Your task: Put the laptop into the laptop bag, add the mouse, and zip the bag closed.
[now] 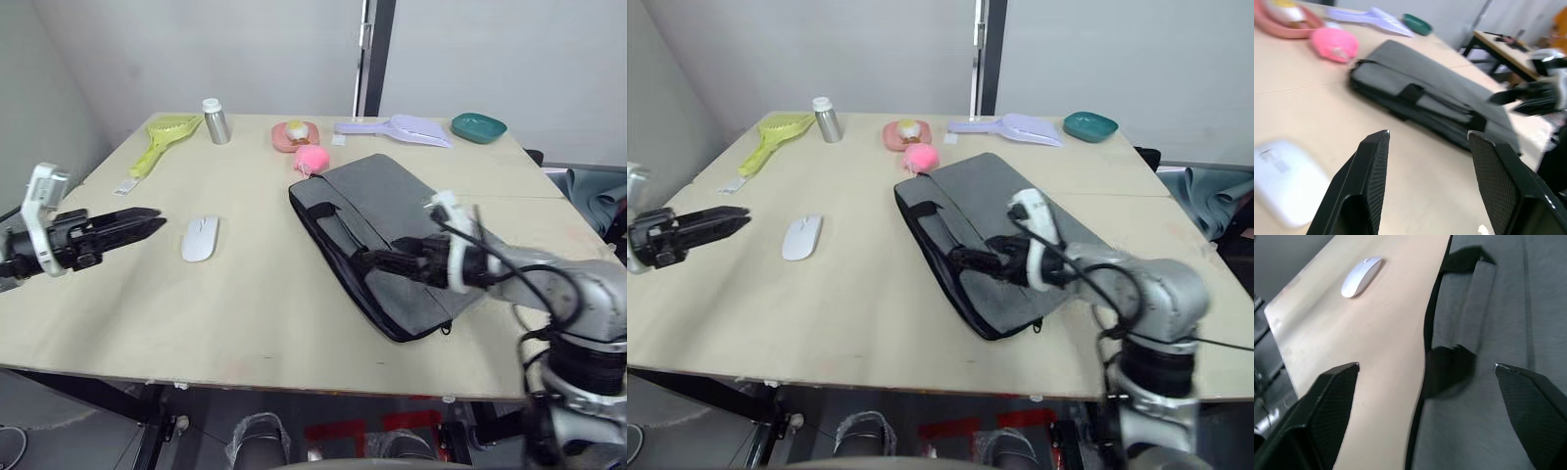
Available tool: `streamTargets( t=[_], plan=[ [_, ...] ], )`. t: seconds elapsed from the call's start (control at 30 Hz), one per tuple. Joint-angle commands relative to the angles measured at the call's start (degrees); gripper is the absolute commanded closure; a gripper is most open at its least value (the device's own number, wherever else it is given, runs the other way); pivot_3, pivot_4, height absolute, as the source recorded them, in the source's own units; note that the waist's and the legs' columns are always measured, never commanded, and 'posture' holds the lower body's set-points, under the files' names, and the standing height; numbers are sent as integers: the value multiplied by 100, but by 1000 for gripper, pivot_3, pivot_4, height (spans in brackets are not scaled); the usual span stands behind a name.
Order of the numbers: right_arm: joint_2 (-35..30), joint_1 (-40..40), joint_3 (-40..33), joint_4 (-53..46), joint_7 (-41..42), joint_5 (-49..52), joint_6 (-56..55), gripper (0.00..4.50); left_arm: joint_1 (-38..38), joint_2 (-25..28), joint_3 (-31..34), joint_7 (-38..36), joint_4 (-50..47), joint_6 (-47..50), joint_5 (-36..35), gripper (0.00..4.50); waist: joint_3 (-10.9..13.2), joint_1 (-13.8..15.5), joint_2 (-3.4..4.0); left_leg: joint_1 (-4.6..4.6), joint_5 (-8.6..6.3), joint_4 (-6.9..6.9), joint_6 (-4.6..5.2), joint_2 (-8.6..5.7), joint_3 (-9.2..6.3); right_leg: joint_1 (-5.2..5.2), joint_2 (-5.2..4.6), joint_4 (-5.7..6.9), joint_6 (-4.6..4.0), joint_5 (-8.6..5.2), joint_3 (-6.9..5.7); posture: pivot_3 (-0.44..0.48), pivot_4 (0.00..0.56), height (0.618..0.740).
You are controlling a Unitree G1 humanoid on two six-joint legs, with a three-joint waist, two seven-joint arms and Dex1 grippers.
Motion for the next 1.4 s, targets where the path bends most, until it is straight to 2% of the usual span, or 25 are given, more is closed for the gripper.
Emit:
streamTargets(
  t=[0.03, 0.1, 0.13, 0.2, 0.3, 0.47, 0.6, 0.67, 0.7, 0.83, 0.97, 1.07, 1.13, 1.27, 1.4],
  plan=[
    [-1105, 802, -322, 122, 1260, -365, -1411, 26, 391, 207, 353, -190, 415, -369, 467, 1807, -2, 24, -2, 0, 0, -7, 0, 2, 0, -1, 1, -4, -3, -2, -1, 0, 150, 740],
    [-1748, 1551, -462, 619, 1734, -1050, -2410, 26, 655, 280, 379, -251, 815, -639, 809, 1807, -8, 27, -10, 5, -3, -11, 5, 11, 0, -1, 2, -3, -30, -18, -1, 0, 150, 740],
    [-1928, 1790, -591, 865, 1896, -1204, -2734, 26, 726, 309, 402, -264, 991, -716, 925, 1807, -8, 24, -11, 5, -15, -10, 27, 12, 1, -1, 1, -4, -67, -40, -1, 0, 150, 740],
    [-2144, 2236, -966, 1306, 2210, -1444, -3293, 26, 853, 357, 473, -277, 1275, -848, 1105, 1807, -8, 9, -11, 6, -18, -2, 37, 10, 8, -1, -2, -3, -68, -39, 5, 0, 150, 740],
    [-2203, 2679, -1472, 1767, 2404, -1708, -3900, 26, 1009, 392, 545, -322, 1548, -1049, 1318, 1807, -10, -22, -15, 12, -19, 10, 51, 10, 17, 0, -12, 3, -69, -39, 13, 0, 150, 740],
    [-2126, 3181, -2197, 1993, 2530, -1950, -4566, 26, 956, 423, 502, -336, 1697, -1320, 1587, 1807, -10, -50, -15, 48, -21, 11, 62, 10, 31, 17, -15, 13, -76, -41, 25, 0, 150, 740],
    [-2181, 3229, -2414, 2102, 2540, -1958, -4740, 26, 686, 406, 314, -346, 1397, -1367, 1639, 1807, -11, -78, -16, 72, -21, 8, 65, 11, 44, 29, -16, 15, -77, -42, 38, 0, 150, 740],
    [-2208, 3147, -2322, 2070, 2519, -1918, -4788, 26, 316, 363, 147, -220, 1385, -1384, 1680, 1807, -12, -73, -17, 73, -20, 11, 68, 10, 46, 30, -16, 16, -78, -41, 41, 0, 150, 740],
    [-2205, 3076, -2230, 2003, 2511, -1873, -4816, 0, 98, 313, 18, -117, 1417, -1449, 1749, 1314, -11, -72, -16, 74, -20, 11, 68, 10, 47, 30, -16, 18, -78, -41, 41, 0, 150, 740],
    [-2131, 2662, -1883, 1644, 2425, -1584, -4791, 0, -465, 108, -293, 50, 1390, -1428, 1787, 8, -15, -104, -9, 78, -19, 12, 71, 10, 51, 29, -14, 28, -80, -40, 44, 0, 150, 740],
    [-2128, 1603, -1018, 1045, 2139, -1008, -4459, 0, -747, -297, -636, 485, 874, -1433, 1905, 8, -18, -171, -4, 81, -18, 14, 73, 10, 66, 26, -9, 31, -82, -39, 60, 0, 150, 740],
    [-2059, 686, -134, 849, 1889, -960, -4299, 0, -884, -528, -891, 888, 582, -1160, 1974, 8, -19, -168, -6, 78, -16, 17, 74, 12, 64, 23, 2, 36, -83, -38, 58, 0, 150, 740],
    [-1915, -31, 561, 817, 1682, -1085, -4198, 0, -1029, -664, -1169, 1354, 514, -989, 2211, 8, -20, -148, -7, 77, -16, 19, 75, 11, 62, 22, 3, 39, -83, -38, 56, 0, 150, 740],
    [-1419, -1037, 1505, 813, 1383, -1227, -4069, 0, -1452, -995, -1541, 2383, 518, -675, 2674, 8, -19, -105, -9, 73, -16, 26, 74, 9, 59, 23, 2, 45, -83, -38, 53, 0, 150, 740],
    [-1018, -1476, 2116, 766, 1383, -1434, -4173, 0, -1801, -1561, -1545, 3304, 65, 37, 2678, 8, -19, -69, -12, 64, -15, 38, 72, 5, 51, 21, 0, 56, -84, -39, 48, 0, 150, 740]
  ],
)
